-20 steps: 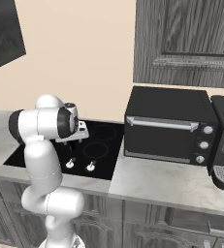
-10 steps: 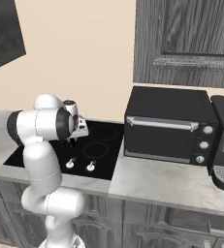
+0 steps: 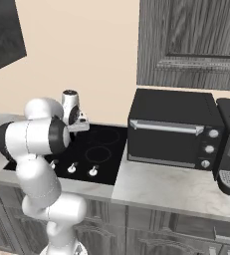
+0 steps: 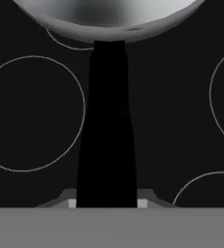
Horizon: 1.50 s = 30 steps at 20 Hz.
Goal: Pick up the pan with the steak in it and place it on the dining table. Then place the steak on the plate.
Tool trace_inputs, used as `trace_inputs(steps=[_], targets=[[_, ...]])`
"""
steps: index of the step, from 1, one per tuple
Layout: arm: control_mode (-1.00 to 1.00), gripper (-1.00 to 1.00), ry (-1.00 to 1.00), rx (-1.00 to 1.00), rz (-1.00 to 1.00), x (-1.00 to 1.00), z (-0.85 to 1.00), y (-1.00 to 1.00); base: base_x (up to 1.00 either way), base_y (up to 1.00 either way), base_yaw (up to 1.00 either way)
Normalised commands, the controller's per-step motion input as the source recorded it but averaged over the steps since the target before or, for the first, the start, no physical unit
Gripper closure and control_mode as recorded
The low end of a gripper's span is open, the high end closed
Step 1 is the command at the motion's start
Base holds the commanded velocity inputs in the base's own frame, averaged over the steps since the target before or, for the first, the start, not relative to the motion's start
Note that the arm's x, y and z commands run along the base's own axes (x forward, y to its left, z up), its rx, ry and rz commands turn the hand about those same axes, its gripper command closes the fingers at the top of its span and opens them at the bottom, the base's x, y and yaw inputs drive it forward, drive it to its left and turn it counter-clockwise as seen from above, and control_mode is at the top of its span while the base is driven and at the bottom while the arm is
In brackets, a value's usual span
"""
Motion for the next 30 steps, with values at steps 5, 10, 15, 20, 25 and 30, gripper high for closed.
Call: trace_inputs(steps=[5, 10, 15, 20, 25, 30], targets=[[-1.0, 1.0, 0.0, 0.01, 0.04, -0.69, 0.83, -0.04, 0.0, 0.0, 0.0], [-1.0, 1.0, -0.01, 0.0, 0.06, -0.95, 0.7, -0.1, 0.0, 0.0, 0.0], [-1.0, 1.0, -0.06, 0.01, 0.06, -1.0, 0.45, -0.24, 0.0, 0.0, 0.0], [-1.0, 1.0, -0.11, 0.02, 0.07, -1.0, 0.31, -0.31, 0.0, 0.0, 0.0], [-1.0, 1.0, -0.07, 0.02, 0.07, -1.0, 0.23, -0.32, 0.0, 0.0, 0.0], [-1.0, 1.0, -0.01, 0.0, 0.09, -1.0, 0.3, -0.19, 0.0, 0.0, 0.0]])
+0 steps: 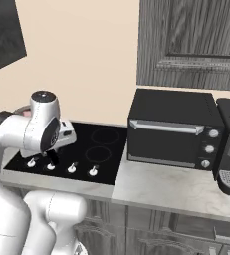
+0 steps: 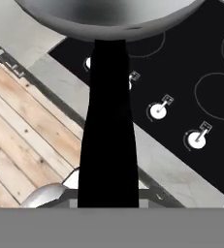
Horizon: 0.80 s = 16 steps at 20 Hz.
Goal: Pick up the pan with the steak in it and place it on the dining table. Then place the steak on the plate.
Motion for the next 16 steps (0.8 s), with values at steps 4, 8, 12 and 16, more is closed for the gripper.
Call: trace_inputs(steps=[4, 8, 12, 16], targets=[[-1.0, 1.0, 0.0, 0.0, 0.1, -1.0, 0.24, -0.16, 0.0, 0.0, 0.0], [-1.0, 1.0, -0.05, 0.0, 0.09, -0.99, 0.1, -0.1, 0.0, 0.0, 0.0], [1.0, 1.0, -0.05, 0.0, 0.04, -0.5, 0.0, -0.02, -0.5, -0.03, 0.04], [1.0, 1.0, 0.0, 0.0, 0.0, 0.0, 0.0, 0.0, -1.0, -0.06, 0.09]])
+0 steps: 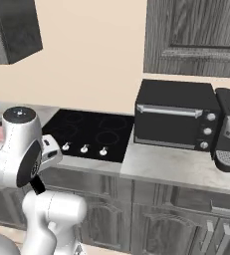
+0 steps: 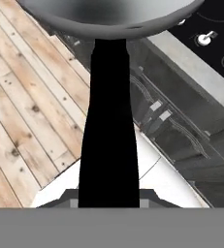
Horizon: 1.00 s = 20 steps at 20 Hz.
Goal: Pick up the pan with the steak in it and place it on the dining table. Then place the steak on the plate.
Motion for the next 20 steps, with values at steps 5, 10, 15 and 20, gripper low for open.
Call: trace_inputs(steps=[5, 10, 15, 20], targets=[[1.0, 1.0, 0.0, 0.0, 0.0, 0.0, 0.0, 0.0, -0.96, -0.02, 0.12], [1.0, 1.0, 0.0, 0.0, 0.0, 0.0, 0.0, 0.0, -0.56, -0.03, 0.33], [1.0, 1.0, 0.0, 0.0, 0.0, 0.0, 0.0, 0.0, -0.29, -0.08, 0.43], [1.0, 1.0, 0.0, 0.0, 0.0, 0.0, 0.0, 0.0, -0.26, -0.06, 0.44]])
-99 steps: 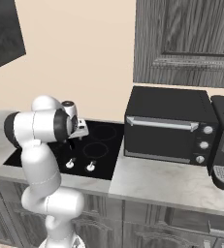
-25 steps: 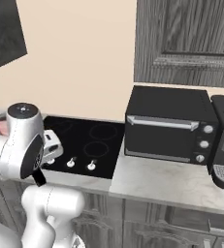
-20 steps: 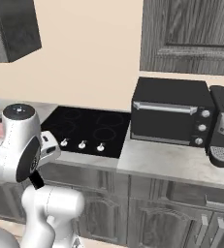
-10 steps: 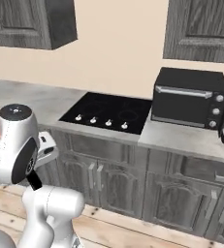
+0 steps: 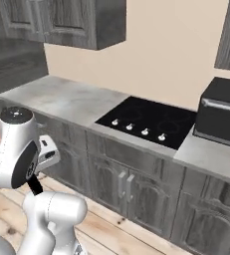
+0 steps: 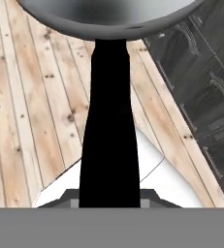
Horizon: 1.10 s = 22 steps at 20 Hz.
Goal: Pick up the pan with the steak in it and place it on the dining table. Then place the steak on the plate.
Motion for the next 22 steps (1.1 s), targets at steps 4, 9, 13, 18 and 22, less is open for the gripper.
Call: trace_inputs(steps=[4, 9, 13, 18, 22], targets=[[1.0, 1.0, 0.0, 0.0, 0.0, 0.0, 0.0, 0.0, -0.24, -0.05, 0.45], [1.0, 1.0, 0.0, 0.0, 0.0, 0.0, 0.0, 0.0, -0.22, -0.04, 0.46], [1.0, 1.0, 0.0, 0.0, 0.0, 0.0, 0.0, 0.0, -0.19, -0.02, 0.48], [1.0, 1.0, 0.0, 0.0, 0.0, 0.0, 0.0, 0.0, -0.16, -0.01, 0.48], [1.0, 1.0, 0.0, 0.0, 0.0, 0.0, 0.0, 0.0, -0.09, 0.0, 0.5]])
